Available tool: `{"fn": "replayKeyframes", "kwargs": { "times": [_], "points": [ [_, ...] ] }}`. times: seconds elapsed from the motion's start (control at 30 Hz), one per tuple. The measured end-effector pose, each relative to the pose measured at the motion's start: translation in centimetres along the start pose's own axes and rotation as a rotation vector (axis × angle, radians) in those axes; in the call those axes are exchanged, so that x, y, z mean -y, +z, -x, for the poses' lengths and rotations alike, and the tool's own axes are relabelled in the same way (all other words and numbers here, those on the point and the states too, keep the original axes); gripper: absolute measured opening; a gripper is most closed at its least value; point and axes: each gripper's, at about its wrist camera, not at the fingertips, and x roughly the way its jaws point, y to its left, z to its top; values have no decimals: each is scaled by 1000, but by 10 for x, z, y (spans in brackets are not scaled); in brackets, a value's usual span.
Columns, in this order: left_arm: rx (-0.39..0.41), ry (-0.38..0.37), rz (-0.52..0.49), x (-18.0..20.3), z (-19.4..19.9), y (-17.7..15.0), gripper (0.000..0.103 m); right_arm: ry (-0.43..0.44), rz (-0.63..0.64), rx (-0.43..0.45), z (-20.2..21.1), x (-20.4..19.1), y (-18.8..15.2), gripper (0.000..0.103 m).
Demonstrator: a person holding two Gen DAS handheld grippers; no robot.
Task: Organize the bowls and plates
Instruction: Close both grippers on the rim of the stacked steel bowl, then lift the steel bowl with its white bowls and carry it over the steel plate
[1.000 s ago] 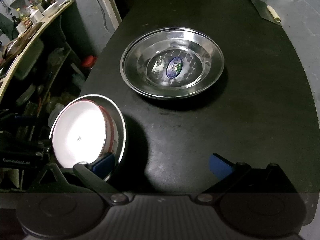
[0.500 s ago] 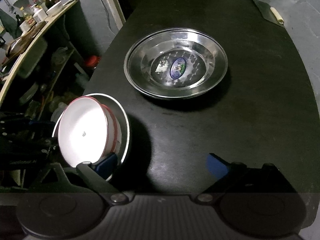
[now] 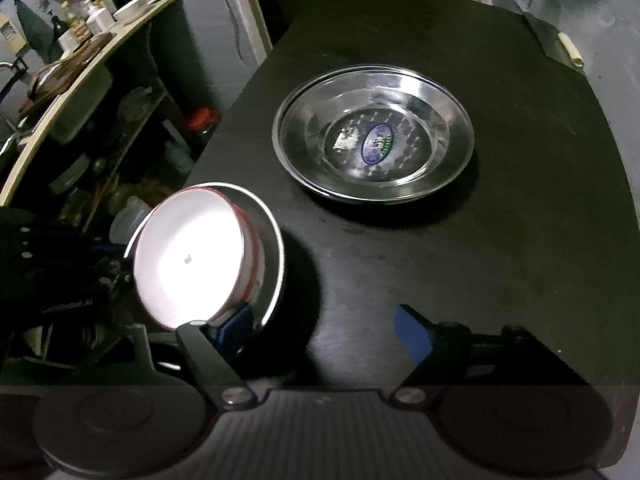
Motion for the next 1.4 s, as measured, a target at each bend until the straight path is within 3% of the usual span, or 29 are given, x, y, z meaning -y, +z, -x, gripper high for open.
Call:
{"fn": "replayKeyframes", "kwargs": {
  "times": [0.2,0.4,0.5,0.57,0.77,1.4],
  "points": [
    [2,-6,12,-2,-1,0,14,56,-38,-23,-1,6,1,73],
    [4,-3,20,-2,0,0,13,85,-42,-42,-2,4,4,59],
    [4,-1,22,-3,0,-1,13,101,-35,-48,-3,1,5,49],
    [4,2,20,-2,1,-1,14,122,-36,-48,-2,-1,5,36],
    [4,6,19,-2,1,-1,14,146,-19,-49,-2,-7,7,20],
    [10,4,23,-3,2,-2,14,167,-41,-50,-5,-4,6,19]
  ]
}}
